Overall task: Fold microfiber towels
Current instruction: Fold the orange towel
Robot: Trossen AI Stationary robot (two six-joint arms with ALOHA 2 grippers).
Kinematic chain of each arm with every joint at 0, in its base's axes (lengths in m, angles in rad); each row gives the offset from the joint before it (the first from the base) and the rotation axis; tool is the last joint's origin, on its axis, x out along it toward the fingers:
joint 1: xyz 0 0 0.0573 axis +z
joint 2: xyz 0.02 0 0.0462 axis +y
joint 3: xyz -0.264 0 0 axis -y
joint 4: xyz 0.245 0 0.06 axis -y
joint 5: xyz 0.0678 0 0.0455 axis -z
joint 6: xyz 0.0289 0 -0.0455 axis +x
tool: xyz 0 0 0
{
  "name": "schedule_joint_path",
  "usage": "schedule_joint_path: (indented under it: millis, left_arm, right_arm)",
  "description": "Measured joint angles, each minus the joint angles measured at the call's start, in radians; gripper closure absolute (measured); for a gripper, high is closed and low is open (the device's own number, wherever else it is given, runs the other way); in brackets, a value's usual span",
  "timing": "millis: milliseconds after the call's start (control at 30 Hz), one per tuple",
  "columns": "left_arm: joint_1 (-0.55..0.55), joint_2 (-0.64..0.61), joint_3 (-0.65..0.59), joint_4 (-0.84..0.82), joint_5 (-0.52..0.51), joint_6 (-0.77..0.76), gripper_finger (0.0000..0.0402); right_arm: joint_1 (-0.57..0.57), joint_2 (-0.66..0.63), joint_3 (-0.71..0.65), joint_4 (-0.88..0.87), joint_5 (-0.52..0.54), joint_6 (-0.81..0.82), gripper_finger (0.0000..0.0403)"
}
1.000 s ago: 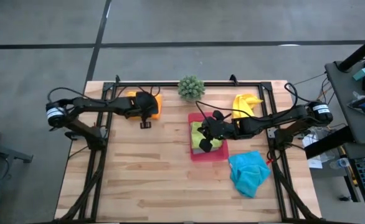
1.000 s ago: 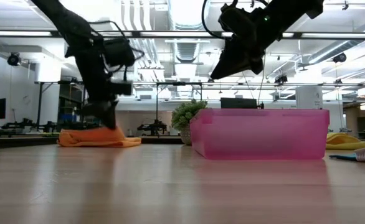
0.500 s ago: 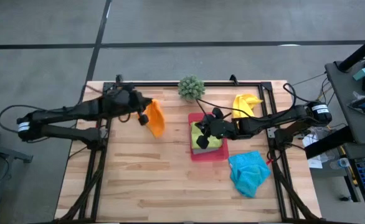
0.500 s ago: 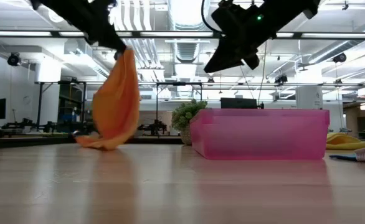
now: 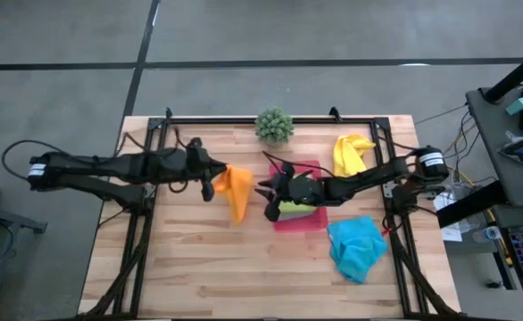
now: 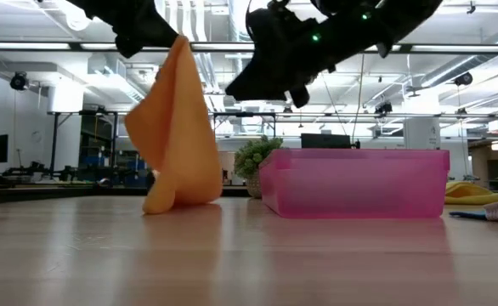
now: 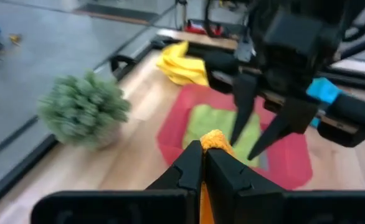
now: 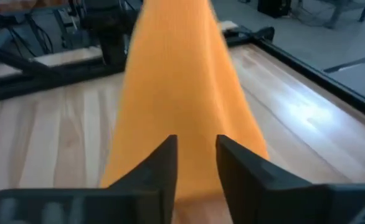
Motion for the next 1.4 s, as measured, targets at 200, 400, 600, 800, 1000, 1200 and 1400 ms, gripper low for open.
schedule_joint_path:
  millis: [200,400,600,800,1000,1200,1400]
  left_arm:
    - [-0.064,0.118,0.000,0.097,-0.001,-0.011,0.0402]
    - [-0.107,0.210,0.004,0.163,-0.002,-0.011,0.0402]
    - [-0.121,0.257,0.006,0.200,0.002,-0.010,0.0402]
    - [-0.121,0.260,0.005,0.199,0.002,-0.010,0.0402]
    - [-0.121,0.229,0.006,0.187,0.008,0.029,0.0376]
    - [-0.123,0.182,0.005,0.057,0.103,0.050,0.0301]
    - [-0.138,0.180,-0.012,-0.101,0.220,0.032,0.0270]
  right_arm:
    - [0.005,0.038,0.066,0.000,-0.019,-0.019,0.0257]
    - [0.007,0.067,0.089,-0.012,-0.018,-0.021,0.0262]
    - [0.006,0.086,0.089,-0.008,-0.015,-0.021,0.0298]
    - [0.029,0.071,0.090,-0.006,-0.016,-0.093,0.0386]
    - [0.075,0.023,0.095,-0.003,-0.019,-0.185,0.0394]
    - [0.092,-0.012,0.072,-0.035,-0.019,-0.229,0.0394]
    - [0.089,-0.020,0.053,-0.028,-0.015,-0.223,0.0394]
